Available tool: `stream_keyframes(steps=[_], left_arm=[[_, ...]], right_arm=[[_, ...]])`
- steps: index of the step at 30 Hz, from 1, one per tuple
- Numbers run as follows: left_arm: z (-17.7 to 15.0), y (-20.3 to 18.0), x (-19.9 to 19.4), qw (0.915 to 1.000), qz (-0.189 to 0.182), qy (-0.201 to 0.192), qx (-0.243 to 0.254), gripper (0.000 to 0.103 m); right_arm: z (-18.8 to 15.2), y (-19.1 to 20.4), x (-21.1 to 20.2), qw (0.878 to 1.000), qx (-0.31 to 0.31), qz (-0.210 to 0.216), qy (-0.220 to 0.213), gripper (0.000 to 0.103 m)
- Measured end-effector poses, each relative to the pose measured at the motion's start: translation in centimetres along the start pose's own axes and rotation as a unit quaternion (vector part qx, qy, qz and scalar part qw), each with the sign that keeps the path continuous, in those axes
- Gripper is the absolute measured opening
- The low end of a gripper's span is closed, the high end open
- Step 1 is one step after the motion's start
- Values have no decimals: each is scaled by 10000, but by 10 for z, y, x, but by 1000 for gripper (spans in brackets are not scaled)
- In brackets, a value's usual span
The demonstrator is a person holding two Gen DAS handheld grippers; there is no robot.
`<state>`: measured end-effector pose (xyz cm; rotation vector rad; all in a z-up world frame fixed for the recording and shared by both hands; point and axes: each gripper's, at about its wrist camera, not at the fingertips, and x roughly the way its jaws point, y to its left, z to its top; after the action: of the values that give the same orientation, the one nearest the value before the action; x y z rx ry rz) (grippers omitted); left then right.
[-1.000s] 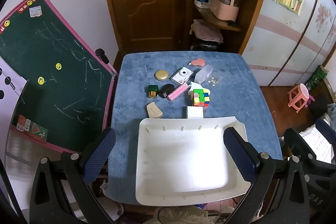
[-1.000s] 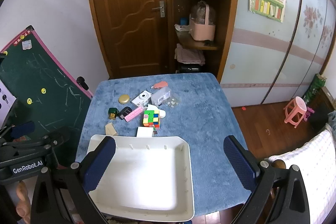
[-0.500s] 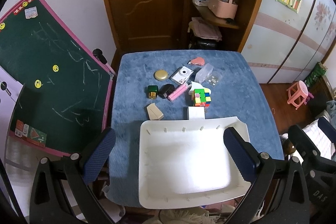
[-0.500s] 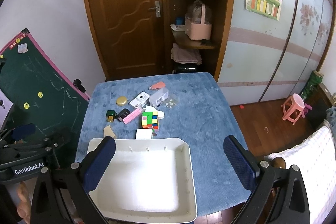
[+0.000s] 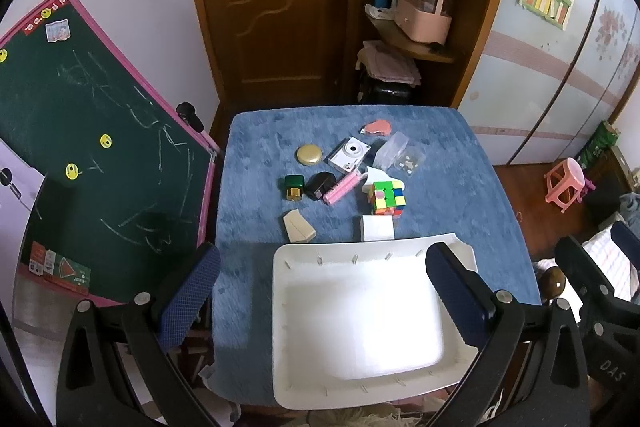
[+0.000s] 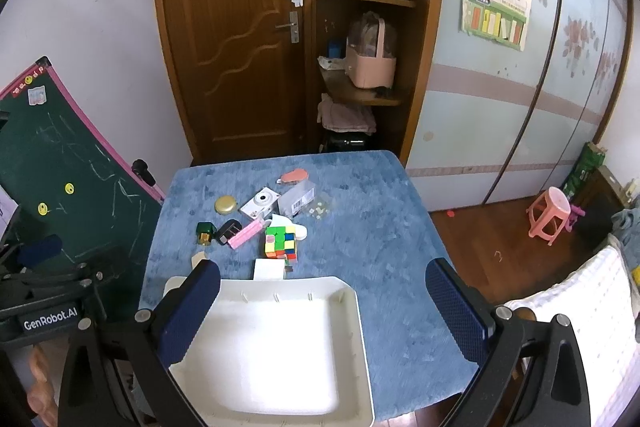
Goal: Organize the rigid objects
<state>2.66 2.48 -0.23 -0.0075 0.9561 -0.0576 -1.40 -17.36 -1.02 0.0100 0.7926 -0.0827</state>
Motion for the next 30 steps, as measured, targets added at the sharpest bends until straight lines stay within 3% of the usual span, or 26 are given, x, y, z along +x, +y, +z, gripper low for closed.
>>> stream_keyframes(steps=[10, 17, 23, 28, 30], left_arm=[[13, 11, 0, 9999, 102, -73, 53, 102], [43, 47, 17, 9991, -59, 151, -405, 102], [56, 66, 48, 9972, 135, 498, -539, 102], [60, 73, 86, 9928, -4, 1010, -642, 102], [63, 73, 106, 9907, 98, 1190, -651, 102]], right_arm=[[2, 10, 0, 10000, -40, -71, -29, 103], [6, 14, 5, 9998, -30, -185, 8, 103], [22, 14, 29, 9981, 276, 142, 524, 103], [39, 23, 57, 9933, 377, 451, 993, 103], [45, 28, 75, 9906, 354, 486, 1225, 103]])
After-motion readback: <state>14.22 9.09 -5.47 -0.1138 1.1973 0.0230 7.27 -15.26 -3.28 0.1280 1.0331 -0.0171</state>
